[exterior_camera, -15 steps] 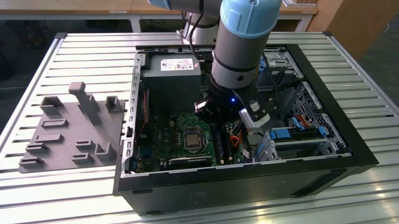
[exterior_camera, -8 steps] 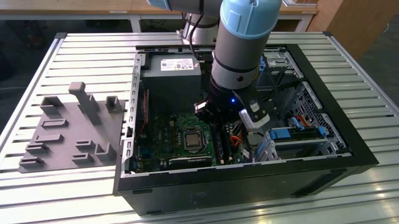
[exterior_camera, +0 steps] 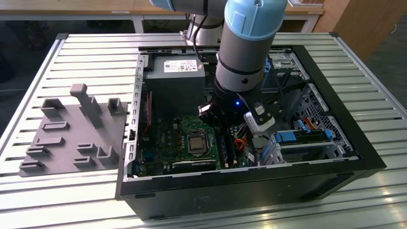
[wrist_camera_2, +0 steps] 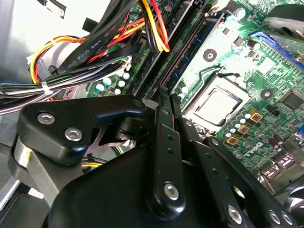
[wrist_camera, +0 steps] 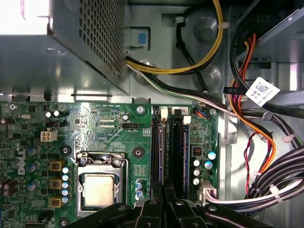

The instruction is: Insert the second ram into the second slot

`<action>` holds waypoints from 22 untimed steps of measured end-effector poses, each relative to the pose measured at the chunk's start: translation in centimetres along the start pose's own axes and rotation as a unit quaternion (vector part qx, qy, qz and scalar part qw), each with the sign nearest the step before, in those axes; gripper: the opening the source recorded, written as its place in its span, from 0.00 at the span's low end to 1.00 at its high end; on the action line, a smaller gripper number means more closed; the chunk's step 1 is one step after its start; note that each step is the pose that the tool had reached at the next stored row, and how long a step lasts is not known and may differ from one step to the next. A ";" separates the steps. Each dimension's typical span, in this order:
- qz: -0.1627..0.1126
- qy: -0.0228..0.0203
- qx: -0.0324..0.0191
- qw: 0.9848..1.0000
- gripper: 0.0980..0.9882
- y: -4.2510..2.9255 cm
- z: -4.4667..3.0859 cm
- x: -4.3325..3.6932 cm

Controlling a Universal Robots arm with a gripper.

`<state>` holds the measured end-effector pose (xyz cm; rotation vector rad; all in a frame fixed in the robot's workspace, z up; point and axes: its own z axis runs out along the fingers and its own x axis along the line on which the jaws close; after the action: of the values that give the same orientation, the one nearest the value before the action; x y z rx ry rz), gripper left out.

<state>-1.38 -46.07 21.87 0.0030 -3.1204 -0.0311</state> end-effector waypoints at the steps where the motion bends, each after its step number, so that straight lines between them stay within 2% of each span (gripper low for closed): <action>1: 0.000 0.000 0.000 1.000 0.04 0.00 0.01 0.00; 22: 0.011 0.000 -0.001 1.000 0.04 -0.04 -0.03 -0.11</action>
<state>-1.27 -46.10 21.90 -0.0308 -3.1202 -0.0332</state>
